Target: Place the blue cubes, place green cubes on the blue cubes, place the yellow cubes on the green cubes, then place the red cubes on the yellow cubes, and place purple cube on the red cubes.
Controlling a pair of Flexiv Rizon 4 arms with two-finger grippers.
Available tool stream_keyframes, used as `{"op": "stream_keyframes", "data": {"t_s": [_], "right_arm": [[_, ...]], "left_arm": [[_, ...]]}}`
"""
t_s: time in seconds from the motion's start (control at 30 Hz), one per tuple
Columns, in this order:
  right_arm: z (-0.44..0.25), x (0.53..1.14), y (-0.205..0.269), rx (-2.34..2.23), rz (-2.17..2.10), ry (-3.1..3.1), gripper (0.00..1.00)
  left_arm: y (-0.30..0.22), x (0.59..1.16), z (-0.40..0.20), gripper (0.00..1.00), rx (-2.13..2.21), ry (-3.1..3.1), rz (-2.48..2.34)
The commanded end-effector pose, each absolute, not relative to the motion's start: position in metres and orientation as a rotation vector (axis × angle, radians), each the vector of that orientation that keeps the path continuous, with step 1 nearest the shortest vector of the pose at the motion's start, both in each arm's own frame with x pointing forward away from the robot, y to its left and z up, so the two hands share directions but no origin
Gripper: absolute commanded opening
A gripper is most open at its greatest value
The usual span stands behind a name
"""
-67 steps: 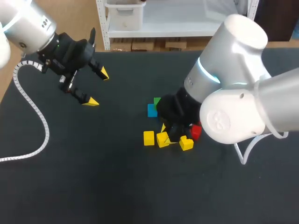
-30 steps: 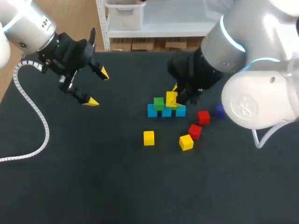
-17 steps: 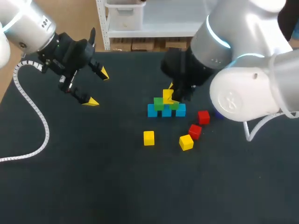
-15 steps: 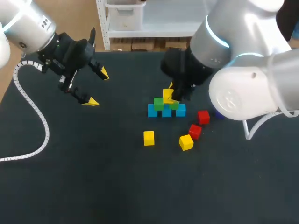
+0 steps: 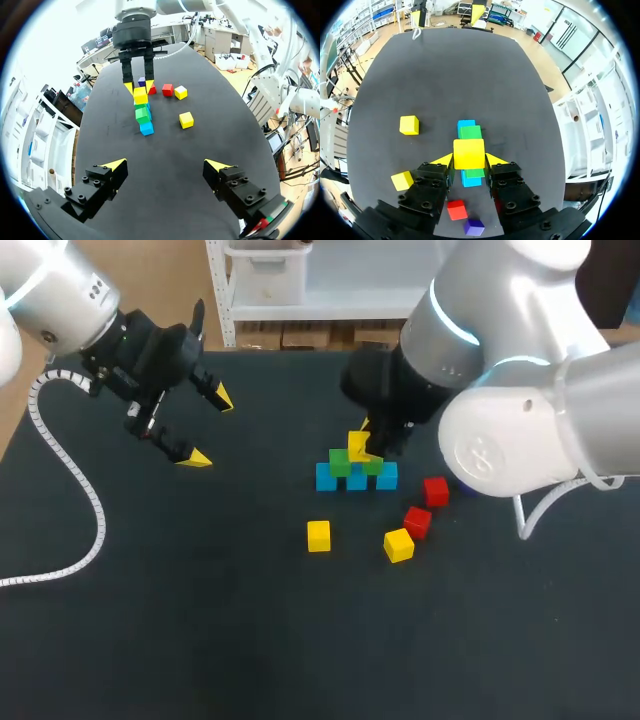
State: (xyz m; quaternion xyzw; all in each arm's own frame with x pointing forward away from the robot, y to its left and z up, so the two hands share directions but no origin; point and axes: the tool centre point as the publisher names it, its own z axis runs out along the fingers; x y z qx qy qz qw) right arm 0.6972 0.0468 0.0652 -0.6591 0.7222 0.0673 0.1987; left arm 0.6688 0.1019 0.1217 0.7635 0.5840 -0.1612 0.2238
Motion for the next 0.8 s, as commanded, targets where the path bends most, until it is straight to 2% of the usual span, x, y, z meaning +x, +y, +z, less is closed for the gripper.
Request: {"op": "stream_keyframes", "data": {"t_s": [0.03,0.8], "right_arm": [[0.0612,0.701,0.0481,-1.837,0.202,2.017,0.0],[0.058,0.7035,0.0491,-1.831,0.201,2.012,0.0]], "left_arm": [[0.1028,0.6693,0.1215,1.0,2.108,1.609,-0.445],[0.1028,0.6693,0.1215,1.0,2.108,1.609,-0.445]]}}
